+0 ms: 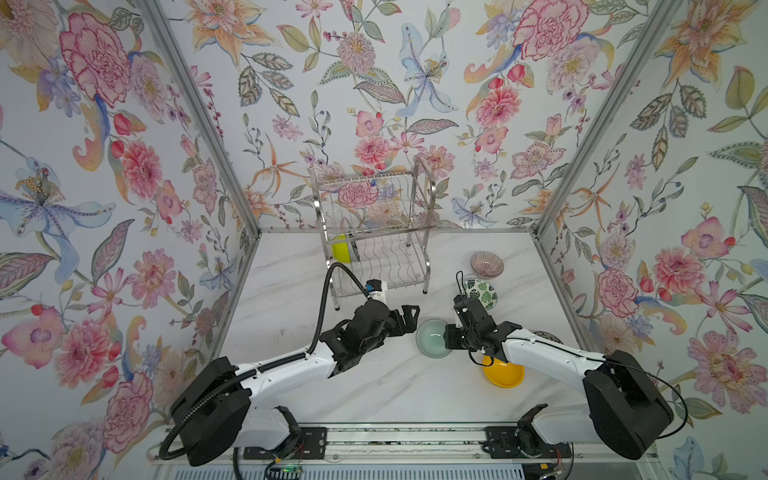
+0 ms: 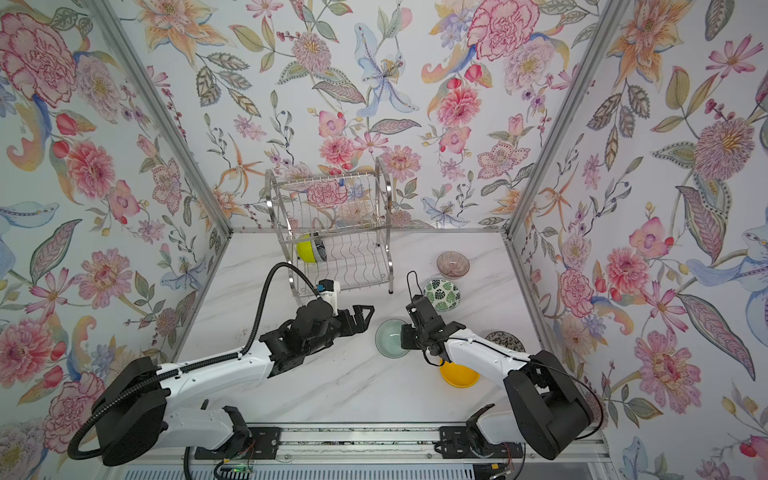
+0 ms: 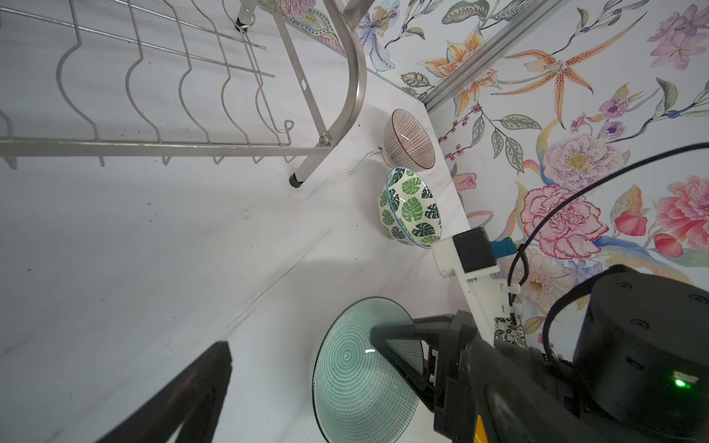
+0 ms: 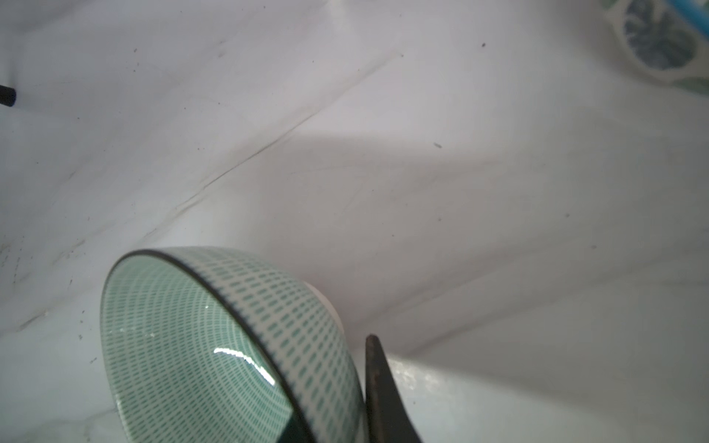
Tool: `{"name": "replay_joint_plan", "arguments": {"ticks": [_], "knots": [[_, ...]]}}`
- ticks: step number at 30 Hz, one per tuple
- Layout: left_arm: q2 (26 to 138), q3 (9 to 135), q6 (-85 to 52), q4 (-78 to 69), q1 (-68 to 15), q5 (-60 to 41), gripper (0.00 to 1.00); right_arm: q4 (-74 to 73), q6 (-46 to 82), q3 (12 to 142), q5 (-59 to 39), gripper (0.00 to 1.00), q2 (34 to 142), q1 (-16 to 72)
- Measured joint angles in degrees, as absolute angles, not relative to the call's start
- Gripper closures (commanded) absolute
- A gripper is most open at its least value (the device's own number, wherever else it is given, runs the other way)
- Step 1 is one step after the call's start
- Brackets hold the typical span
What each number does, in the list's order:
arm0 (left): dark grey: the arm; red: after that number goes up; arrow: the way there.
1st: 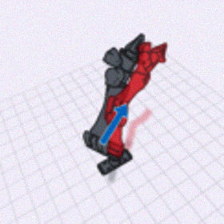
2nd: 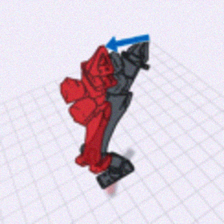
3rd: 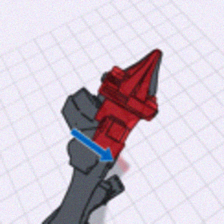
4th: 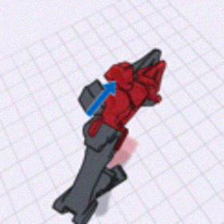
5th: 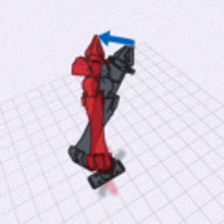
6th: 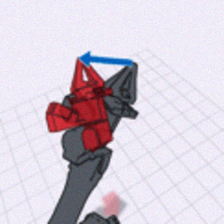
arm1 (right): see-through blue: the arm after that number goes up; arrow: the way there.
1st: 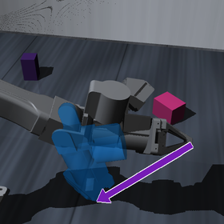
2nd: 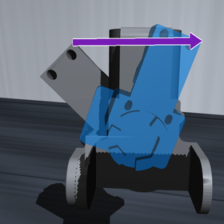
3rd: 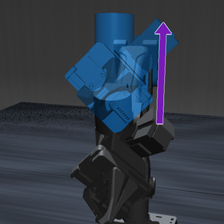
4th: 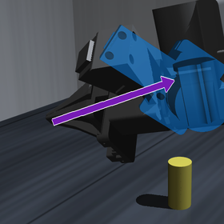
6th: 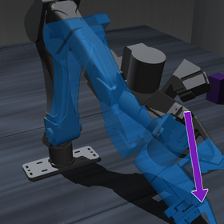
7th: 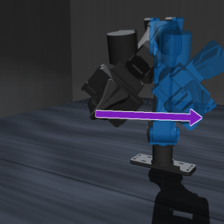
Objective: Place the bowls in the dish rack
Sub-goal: 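Lift the pale green bowl toward the left gripper, which grasps its rim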
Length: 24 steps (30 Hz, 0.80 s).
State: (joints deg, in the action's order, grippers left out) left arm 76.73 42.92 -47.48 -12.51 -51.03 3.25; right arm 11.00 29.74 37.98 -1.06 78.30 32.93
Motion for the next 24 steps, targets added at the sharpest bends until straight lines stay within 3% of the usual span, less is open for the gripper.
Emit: {"name": "replay_joint_plan", "arguments": {"ticks": [7,24], "knots": [[76.8,46.5,-45.9,-8.5,-51.0,6.1,0.01,11.2,27.2,41.5,-1.0,1.00,77.6,29.5],[71.3,50.1,-48.6,5.6,-50.9,11.2,0.01,11.3,24.4,45.8,0.3,1.00,77.6,32.3]]}}
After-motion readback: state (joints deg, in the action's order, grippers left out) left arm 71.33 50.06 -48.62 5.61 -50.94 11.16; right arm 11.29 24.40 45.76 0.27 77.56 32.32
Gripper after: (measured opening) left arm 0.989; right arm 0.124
